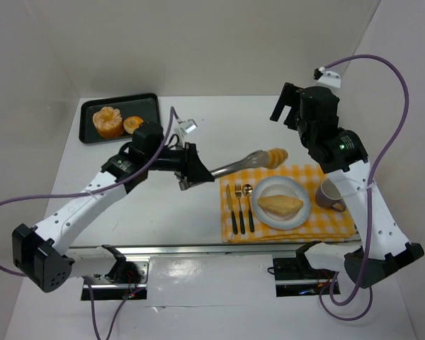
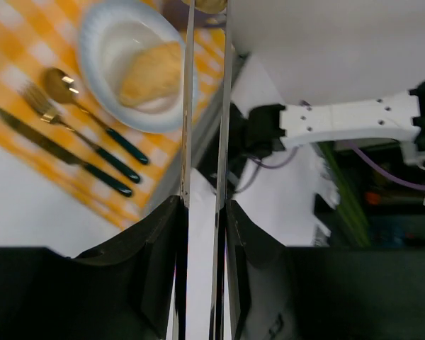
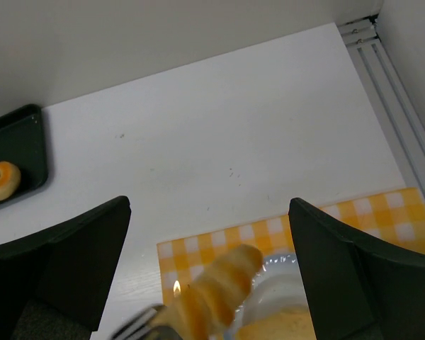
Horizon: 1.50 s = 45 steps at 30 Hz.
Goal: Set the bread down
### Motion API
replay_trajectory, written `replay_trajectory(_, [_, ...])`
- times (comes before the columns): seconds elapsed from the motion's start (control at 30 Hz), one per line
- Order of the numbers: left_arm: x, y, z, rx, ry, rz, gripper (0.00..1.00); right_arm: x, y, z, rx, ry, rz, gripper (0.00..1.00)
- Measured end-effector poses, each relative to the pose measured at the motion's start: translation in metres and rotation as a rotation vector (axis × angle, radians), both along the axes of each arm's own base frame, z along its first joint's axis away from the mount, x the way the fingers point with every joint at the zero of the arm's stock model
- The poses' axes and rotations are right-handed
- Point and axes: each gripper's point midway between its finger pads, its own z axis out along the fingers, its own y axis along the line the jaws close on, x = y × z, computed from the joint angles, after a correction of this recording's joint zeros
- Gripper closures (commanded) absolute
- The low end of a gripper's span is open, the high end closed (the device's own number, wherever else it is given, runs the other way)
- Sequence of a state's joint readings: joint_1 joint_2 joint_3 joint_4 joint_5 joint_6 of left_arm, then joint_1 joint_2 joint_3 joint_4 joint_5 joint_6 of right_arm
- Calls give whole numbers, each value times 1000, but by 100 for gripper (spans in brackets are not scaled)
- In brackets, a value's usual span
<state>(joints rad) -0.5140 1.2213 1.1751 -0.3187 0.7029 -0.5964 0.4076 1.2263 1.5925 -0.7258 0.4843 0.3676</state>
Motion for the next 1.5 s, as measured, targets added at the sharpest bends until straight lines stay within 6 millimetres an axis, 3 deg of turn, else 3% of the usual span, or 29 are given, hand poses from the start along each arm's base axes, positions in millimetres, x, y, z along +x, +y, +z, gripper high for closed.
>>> replay_trajectory(0.13, [-22, -30, -21, -52, 95, -102, 100, -7, -5, 11, 6, -28, -13, 0])
replay_trajectory(0.37, [-12, -68, -40, -113, 183, -176, 100, -12, -11, 16, 4, -40, -28, 0])
replay_trajectory(0.53, [-4, -84, -63, -132, 274, -221, 100, -14, -12, 12, -4, -26, -30, 0])
replay_trajectory(0.83, [7, -92, -134, -15, 464, -227, 100, -14, -13, 11, -7, -22, -35, 0])
replay_trajectory(0.9, [12, -92, -138, 20, 451, -216, 94, -14, -13, 11, -8, -22, -36, 0])
replay_trajectory(0.93, [15, -92, -138, 35, 440, -208, 82, -14, -13, 11, -8, -22, -36, 0])
replay_trajectory(1.03, [22, -91, -137, 64, 406, -188, 65, -14, -13, 11, -7, -23, -35, 0])
replay_trajectory(1.07, [24, -90, -139, 78, 396, -180, 53, -14, -13, 11, -7, -23, -35, 0])
replay_trajectory(1.17, [25, -85, -148, 124, 392, -158, 43, -14, -13, 11, -7, -23, -34, 0])
replay_trajectory(1.33, [25, -77, -160, 195, 397, -124, 39, -14, -12, 9, -8, -16, -29, 0])
replay_trajectory(1.5, [33, -74, -156, 236, 350, -105, 39, -14, -11, 8, -8, -16, -28, 0])
